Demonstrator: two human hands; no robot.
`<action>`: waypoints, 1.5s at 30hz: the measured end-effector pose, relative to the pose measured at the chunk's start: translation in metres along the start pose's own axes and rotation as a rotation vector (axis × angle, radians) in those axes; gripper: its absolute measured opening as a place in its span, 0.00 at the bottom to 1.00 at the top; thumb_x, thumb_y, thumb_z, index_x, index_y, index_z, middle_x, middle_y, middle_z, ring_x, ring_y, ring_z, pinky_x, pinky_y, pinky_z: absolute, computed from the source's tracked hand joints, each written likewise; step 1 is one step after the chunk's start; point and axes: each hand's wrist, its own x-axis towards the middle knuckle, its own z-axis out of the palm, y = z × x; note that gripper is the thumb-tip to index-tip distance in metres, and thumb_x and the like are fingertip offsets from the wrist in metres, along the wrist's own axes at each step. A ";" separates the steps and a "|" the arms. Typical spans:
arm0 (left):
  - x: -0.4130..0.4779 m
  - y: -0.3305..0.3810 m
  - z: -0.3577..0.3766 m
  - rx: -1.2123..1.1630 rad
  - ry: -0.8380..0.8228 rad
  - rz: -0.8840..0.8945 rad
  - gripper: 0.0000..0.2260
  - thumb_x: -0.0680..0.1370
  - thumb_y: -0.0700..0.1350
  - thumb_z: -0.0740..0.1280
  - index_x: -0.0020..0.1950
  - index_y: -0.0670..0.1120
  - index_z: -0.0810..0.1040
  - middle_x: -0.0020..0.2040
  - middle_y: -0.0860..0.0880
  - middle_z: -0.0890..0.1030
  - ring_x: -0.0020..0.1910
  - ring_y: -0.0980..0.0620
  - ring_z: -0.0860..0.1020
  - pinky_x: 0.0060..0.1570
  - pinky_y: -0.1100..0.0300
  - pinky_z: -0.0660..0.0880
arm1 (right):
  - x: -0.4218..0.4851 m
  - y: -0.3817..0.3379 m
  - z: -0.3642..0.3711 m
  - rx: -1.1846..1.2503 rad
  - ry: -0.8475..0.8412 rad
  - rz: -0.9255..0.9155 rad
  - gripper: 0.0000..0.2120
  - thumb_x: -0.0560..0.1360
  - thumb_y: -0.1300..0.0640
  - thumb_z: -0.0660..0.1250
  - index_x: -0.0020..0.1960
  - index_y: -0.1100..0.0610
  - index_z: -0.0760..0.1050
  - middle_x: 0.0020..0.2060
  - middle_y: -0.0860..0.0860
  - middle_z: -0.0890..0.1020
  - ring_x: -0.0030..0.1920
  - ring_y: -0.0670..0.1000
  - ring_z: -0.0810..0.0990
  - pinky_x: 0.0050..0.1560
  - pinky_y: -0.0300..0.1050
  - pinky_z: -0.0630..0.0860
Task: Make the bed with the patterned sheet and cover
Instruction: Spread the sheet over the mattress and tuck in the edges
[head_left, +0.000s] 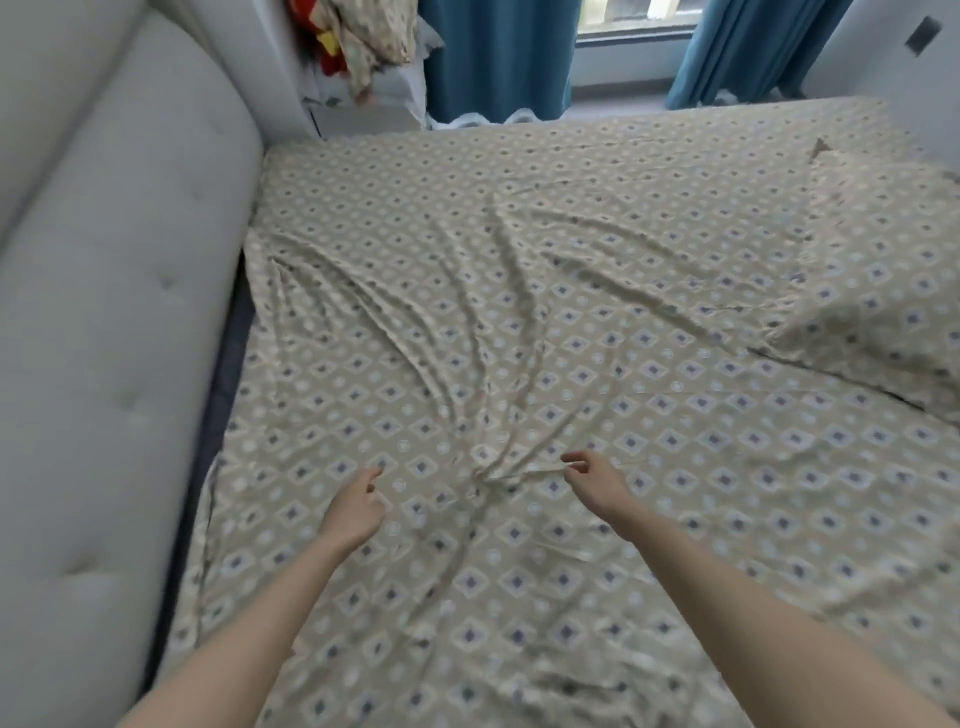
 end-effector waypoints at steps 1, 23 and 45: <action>0.000 -0.007 -0.004 0.183 -0.029 0.056 0.26 0.79 0.36 0.54 0.76 0.52 0.58 0.73 0.47 0.64 0.53 0.50 0.76 0.41 0.58 0.74 | -0.002 0.001 0.010 0.011 -0.001 0.013 0.17 0.80 0.56 0.57 0.68 0.57 0.69 0.63 0.54 0.74 0.58 0.52 0.74 0.52 0.43 0.72; 0.103 -0.074 0.042 1.158 -0.225 0.363 0.34 0.77 0.37 0.62 0.78 0.51 0.50 0.67 0.47 0.68 0.59 0.46 0.75 0.45 0.58 0.71 | 0.013 0.054 0.184 0.117 0.015 0.130 0.16 0.80 0.58 0.56 0.66 0.56 0.70 0.62 0.53 0.75 0.53 0.51 0.76 0.51 0.43 0.73; 0.202 -0.146 0.059 1.319 0.028 0.973 0.11 0.80 0.36 0.57 0.61 0.42 0.73 0.62 0.47 0.67 0.58 0.49 0.69 0.44 0.60 0.71 | 0.032 0.080 0.358 -0.328 0.296 0.191 0.34 0.74 0.58 0.64 0.75 0.57 0.52 0.66 0.52 0.68 0.66 0.55 0.67 0.64 0.51 0.65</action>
